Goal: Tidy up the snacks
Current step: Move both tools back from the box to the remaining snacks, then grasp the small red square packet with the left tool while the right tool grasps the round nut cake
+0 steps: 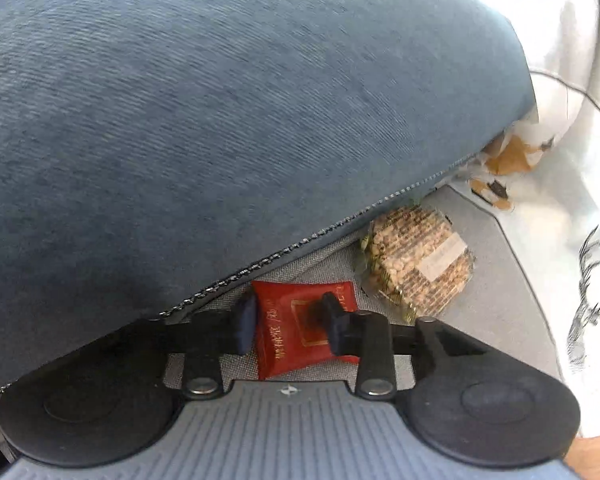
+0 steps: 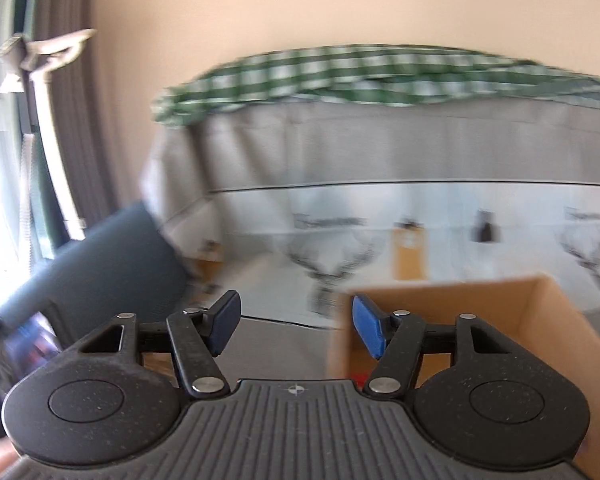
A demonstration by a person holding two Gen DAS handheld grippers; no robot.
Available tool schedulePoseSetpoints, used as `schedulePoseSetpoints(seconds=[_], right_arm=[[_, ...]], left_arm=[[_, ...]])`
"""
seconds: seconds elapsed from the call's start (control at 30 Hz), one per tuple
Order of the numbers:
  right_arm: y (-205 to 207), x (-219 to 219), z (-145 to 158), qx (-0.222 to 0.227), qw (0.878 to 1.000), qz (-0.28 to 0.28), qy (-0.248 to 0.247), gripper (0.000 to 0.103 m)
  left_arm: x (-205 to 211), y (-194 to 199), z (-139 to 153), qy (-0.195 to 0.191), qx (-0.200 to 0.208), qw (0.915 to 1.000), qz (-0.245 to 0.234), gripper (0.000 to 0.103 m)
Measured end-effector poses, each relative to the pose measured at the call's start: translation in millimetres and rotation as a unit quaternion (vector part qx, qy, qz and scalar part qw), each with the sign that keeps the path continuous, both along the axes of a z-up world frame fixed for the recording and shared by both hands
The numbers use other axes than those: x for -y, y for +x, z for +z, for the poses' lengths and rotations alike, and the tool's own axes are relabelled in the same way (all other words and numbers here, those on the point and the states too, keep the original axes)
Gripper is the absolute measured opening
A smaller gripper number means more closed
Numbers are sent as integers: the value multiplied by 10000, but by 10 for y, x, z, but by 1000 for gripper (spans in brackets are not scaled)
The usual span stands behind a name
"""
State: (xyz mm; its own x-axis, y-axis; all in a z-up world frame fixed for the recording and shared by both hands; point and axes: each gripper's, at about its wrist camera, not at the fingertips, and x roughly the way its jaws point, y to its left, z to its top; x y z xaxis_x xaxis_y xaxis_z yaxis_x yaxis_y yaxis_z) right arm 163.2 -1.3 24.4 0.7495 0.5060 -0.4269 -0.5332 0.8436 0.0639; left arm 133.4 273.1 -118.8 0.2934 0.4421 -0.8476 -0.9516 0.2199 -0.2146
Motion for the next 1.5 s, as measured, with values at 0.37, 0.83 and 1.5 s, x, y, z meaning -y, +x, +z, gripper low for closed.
schedulePoseSetpoints(seconds=[0.37, 0.83, 1.5], right_arm=[[798, -1834, -596, -1274, 9756, 1571, -852, 47], [1417, -2378, -1612, -2768, 9385, 1761, -1076, 45], [909, -1529, -1088, -1766, 9713, 658, -1451, 0]], left_arm=[[-156, -196, 52, -588, 602, 9964, 63, 18], [-253, -286, 62, -891, 608, 9942, -11, 17], [-271, -287, 82, -1018, 654, 9926, -126, 17]])
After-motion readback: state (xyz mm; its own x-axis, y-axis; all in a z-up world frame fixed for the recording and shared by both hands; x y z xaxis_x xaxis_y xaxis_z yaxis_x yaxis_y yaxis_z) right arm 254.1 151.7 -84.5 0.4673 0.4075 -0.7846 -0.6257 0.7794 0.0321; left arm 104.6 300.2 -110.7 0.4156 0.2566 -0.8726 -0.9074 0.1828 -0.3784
